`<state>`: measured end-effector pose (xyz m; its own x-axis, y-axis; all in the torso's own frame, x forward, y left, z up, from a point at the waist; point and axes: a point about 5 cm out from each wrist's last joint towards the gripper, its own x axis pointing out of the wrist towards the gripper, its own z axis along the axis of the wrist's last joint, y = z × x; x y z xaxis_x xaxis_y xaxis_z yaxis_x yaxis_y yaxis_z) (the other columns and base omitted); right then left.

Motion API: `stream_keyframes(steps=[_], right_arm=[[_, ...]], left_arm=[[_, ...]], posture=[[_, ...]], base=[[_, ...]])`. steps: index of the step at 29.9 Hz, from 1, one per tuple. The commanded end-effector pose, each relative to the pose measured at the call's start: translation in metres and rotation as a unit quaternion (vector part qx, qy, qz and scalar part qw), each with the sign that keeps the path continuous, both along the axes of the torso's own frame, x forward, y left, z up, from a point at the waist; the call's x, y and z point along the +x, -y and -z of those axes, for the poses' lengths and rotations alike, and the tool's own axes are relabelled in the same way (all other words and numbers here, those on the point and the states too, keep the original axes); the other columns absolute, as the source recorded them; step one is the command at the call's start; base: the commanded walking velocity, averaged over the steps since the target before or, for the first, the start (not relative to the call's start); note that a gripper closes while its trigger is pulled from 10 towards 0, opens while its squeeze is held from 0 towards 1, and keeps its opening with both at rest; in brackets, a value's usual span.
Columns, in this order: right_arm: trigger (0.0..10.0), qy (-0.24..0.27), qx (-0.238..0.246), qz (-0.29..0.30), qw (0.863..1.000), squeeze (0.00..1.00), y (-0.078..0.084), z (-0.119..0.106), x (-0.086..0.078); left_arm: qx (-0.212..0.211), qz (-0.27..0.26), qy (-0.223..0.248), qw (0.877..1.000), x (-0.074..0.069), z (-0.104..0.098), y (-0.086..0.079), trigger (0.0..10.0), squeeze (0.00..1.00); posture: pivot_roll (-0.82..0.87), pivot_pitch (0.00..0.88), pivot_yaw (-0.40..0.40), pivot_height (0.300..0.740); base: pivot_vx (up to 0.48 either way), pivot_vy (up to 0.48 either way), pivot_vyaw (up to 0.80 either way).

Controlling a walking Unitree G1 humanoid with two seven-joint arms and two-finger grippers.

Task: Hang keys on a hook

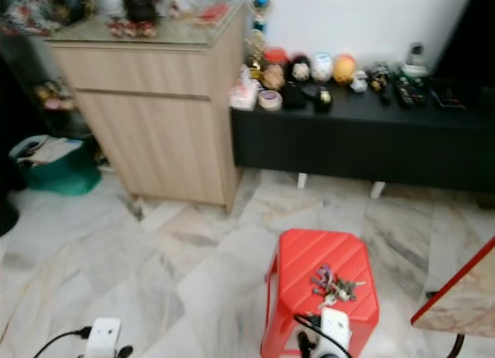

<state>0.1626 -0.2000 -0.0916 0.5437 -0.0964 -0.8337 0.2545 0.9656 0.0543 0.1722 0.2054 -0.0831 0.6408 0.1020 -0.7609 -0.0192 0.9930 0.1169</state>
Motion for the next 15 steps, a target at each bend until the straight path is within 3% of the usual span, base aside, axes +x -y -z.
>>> stream_keyframes(steps=[1, 15], right_arm=[[10.0, 0.014, 0.016, -0.008, 1.0, 0.0, -0.0146, -0.0026, 0.0105], [10.0, 0.015, 0.015, -0.009, 1.0, 0.0, -0.0145, -0.0028, 0.011]], left_arm=[[0.016, -0.011, -0.009, 1.0, -0.0057, 0.0005, -0.0124, 10.0, 0.0], [0.025, -0.01, -0.01, 1.0, -0.0042, -0.0009, -0.0166, 10.0, 0.0]], posture=[[0.05, 0.028, 0.011, 0.74], [0.05, 0.027, 0.01, 0.74]], base=[[0.27, 0.0, 0.0], [0.0, 0.0, 0.0]])
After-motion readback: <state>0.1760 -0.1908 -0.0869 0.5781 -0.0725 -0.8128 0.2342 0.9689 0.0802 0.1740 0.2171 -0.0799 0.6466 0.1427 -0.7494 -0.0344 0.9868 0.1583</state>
